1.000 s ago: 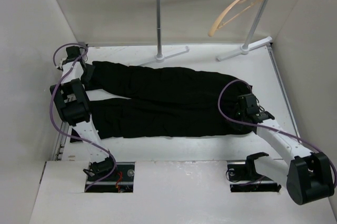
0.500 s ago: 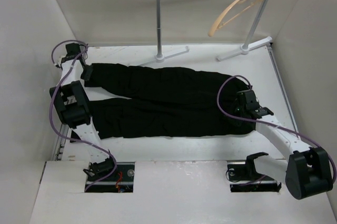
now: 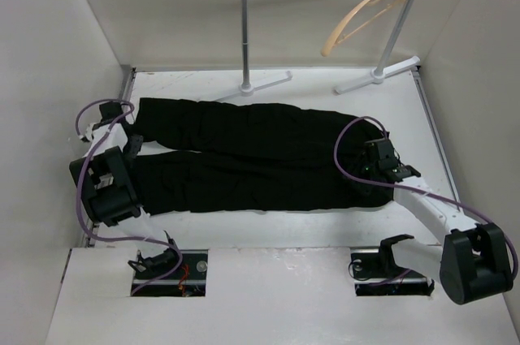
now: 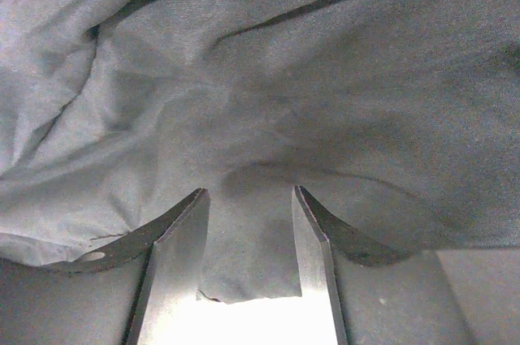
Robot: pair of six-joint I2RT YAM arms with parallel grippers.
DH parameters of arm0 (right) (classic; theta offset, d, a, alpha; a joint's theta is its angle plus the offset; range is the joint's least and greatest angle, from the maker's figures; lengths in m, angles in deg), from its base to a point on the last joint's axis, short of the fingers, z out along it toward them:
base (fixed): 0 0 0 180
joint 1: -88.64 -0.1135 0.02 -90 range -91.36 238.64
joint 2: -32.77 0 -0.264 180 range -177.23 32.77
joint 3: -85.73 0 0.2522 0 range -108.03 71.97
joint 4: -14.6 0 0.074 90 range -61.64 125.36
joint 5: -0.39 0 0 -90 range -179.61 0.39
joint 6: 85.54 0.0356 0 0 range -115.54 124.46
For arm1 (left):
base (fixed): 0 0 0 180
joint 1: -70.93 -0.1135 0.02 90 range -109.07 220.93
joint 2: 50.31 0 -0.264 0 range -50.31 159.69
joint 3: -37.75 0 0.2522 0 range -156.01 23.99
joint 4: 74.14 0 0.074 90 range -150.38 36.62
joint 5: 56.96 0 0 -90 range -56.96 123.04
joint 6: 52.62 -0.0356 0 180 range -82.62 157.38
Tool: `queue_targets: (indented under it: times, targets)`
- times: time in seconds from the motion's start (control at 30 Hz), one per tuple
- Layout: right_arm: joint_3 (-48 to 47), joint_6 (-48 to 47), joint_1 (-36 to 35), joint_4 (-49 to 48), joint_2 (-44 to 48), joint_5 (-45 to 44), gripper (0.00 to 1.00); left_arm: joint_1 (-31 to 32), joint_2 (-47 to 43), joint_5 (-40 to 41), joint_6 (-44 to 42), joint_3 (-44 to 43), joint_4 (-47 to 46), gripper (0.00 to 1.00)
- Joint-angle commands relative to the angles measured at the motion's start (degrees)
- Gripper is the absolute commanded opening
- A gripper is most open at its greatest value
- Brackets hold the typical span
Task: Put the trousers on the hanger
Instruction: Flatten out the trousers at the center of the board.
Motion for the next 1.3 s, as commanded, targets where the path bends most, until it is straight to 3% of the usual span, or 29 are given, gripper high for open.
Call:
queue_targets:
  times: [0.0, 0.13, 0.2, 0.3, 0.37, 0.47, 0.67, 0.83, 0.93, 1.27]
  targets:
    - [-0.80, -0.37, -0.54, -2.93, 1.67, 0.47, 0.52, -2.25, -1.67, -1.23, -0.96, 0.45, -2.76, 0.51]
    - [-0.36, 0.16, -0.71, -3.11, 1.67, 0.48, 0.52, -2.69, -2.82, -4.22, -1.48, -3.22, -4.79, 0.55]
    - [-0.18, 0.51, -0.98, -3.11, 1.58, 0.48, 0.43, -2.35, -2.82, -4.66, -1.40, -5.78, -4.62, 0.53]
    - [-1.41, 0.16, -0.98, -2.15, 1.93, 0.65, 0.20, -0.85, -5.79, -2.74, -1.22, -7.37, -5.58, 0.48]
    - [-3.42, -0.19, -0.02, -1.88, 2.28, 0.65, 0.14, 0.55, -7.82, -0.46, -1.22, -7.37, -6.90, 0.48]
    - [-8.95, -0.89, 2.53, -2.41, 0.80, 0.74, 0.13, 3.01, -5.74, 1.05, -1.92, -10.34, -8.13, 0.50]
    - [-22.41, -1.33, 9.20, -3.63, -9.83, -2.77, 0.16, 8.90, 9.73, -3.08, -1.84, -23.45, -5.41, 0.51]
    - [-33.21, -5.80, 18.51, -4.43, -23.26, -8.30, 0.46, 9.61, 16.77, -2.12, -0.26, -21.79, -6.55, 0.50]
    - [-38.93, -8.88, 22.47, -2.85, -32.49, -10.86, 0.56, 8.12, 18.27, -1.68, 0.79, -18.02, -7.60, 0.50]
    - [-45.26, -12.05, 23.98, -0.04, -44.64, -12.53, 0.58, 3.11, 16.43, 0.44, 3.17, -7.73, -12.44, 0.50]
